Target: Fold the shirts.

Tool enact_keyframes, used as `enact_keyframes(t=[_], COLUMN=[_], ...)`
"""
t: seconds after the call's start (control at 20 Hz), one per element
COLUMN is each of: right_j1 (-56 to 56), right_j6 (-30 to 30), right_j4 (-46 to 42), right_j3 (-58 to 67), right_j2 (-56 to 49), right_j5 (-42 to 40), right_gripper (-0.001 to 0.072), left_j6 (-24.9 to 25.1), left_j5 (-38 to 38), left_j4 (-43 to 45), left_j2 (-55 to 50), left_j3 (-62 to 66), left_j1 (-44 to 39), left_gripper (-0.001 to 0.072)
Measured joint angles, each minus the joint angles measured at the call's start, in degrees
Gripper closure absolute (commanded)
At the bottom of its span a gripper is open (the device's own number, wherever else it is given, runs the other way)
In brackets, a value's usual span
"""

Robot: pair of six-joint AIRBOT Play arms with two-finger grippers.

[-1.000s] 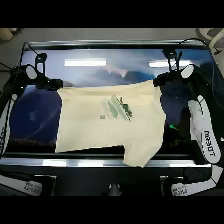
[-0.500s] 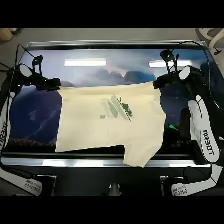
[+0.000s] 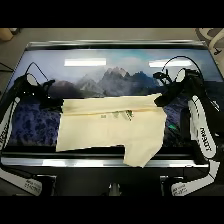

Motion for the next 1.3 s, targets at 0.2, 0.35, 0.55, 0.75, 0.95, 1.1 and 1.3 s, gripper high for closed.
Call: enact_keyframes(t=[0.2, 0.35, 0.55, 0.75, 0.95, 1.1, 1.3], right_j1=[0.00, 0.00, -0.94, -2.58, -3.08, -3.21, -3.32], right_j6=[2.21, 1.16, -1.09, -1.81, -2.08, -2.16, -2.19], right_j4=[0.46, -0.24, -4.00, -3.98, -2.14, -1.51, -1.22], right_j3=[-0.15, -0.17, -3.15, -14.34, -23.12, -25.66, -26.75], right_j2=[-1.14, 0.31, 5.35, 12.48, 18.21, 20.98, 22.51], right_j5=[2.32, 6.01, 11.15, 11.23, 10.36, 9.38, 8.90], right_gripper=[0.0253, 0.0227, 0.0231, 0.0231, 0.0230, 0.0230, 0.0229], left_j6=[-1.01, -1.31, -0.92, -0.20, 0.20, 0.90, 1.38], left_j5=[-0.98, -4.04, -6.49, -3.39, 1.84, 5.05, 7.45], left_j4=[0.02, -0.07, 0.48, 0.85, 0.68, -1.11, -4.00], left_j2=[-0.17, 0.87, 6.99, 17.25, 24.30, 26.16, 26.49], left_j3=[-1.51, -1.84, -6.12, -22.25, -37.11, -42.64, -45.13], left_j1=[0.02, 0.50, 2.64, 5.07, 5.90, 5.99, 5.86], left_gripper=[0.0142, 0.0150, 0.0182, 0.0182, 0.0203, 0.0254, 0.0253])
